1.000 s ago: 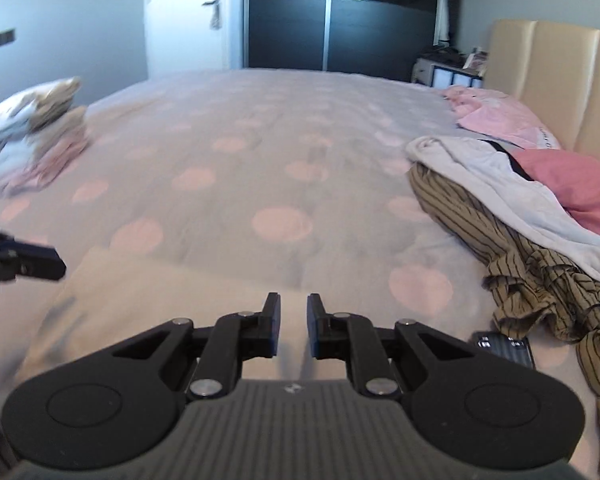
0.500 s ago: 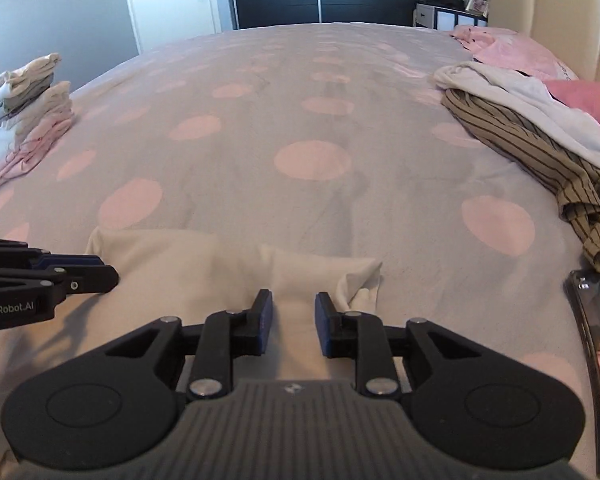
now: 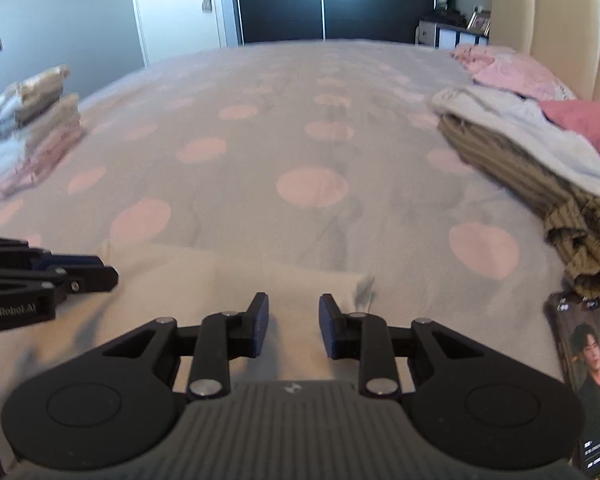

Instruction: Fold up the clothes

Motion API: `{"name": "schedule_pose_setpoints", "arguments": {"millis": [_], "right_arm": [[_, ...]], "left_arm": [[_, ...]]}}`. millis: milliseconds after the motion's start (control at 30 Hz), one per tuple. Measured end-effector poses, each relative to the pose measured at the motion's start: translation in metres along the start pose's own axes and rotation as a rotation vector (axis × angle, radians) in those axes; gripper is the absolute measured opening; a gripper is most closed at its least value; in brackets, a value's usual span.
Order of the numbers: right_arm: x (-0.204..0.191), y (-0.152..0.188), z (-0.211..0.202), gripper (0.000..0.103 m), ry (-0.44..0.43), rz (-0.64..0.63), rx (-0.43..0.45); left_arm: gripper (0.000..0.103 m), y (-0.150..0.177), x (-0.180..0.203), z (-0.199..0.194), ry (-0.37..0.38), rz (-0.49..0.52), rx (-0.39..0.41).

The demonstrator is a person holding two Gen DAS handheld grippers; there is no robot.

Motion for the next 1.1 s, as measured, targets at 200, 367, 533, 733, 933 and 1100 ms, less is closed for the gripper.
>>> {"name": "schedule_pose_setpoints", "arguments": {"millis": [200,367,533,733,933,1100], "right_arm": [[0.004,-0.008,0.011,0.031,0.028,0.029,0.000],[0.035,-0.005,0.036,0.022,0.037,0.153,-0.069],[0.054,0.000,0.042,0.023,0.061,0.178,-0.083],[0.046,-0.006,0.017,0.026,0.098,0.115,-0.012],[-0.007,-0.005,-0.007,0.026,-0.049,-0.029,0.054],[-0.025,0.008,-0.002,0.025,-0.063,-0.099,0.011]], "left_arm": [[0.019,-0.012,0.001,0.006,-0.005,-0.006,0.026],[0.019,-0.002,-0.026,0.030,-0.020,-0.118,-0.036],[0.006,0.005,-0.042,0.034,-0.023,-0.167,-0.061],[0.009,0.000,-0.045,0.010,-0.156,-0.140,-0.017],[0.008,-0.007,-0.002,-0.004,-0.043,-0.001,0.042],[0.008,-0.004,0.040,0.001,0.062,0.104,0.020]]}}
Point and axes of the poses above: each gripper's, at about its wrist camera, not at the fingertips, and z roughly the way its jaws point, x to its right, y to its underside, the point moved 2 cm from there along z, roughly the way its jaws point, and after that the axes turned 6 degrees about z, right-handed, at the moved point
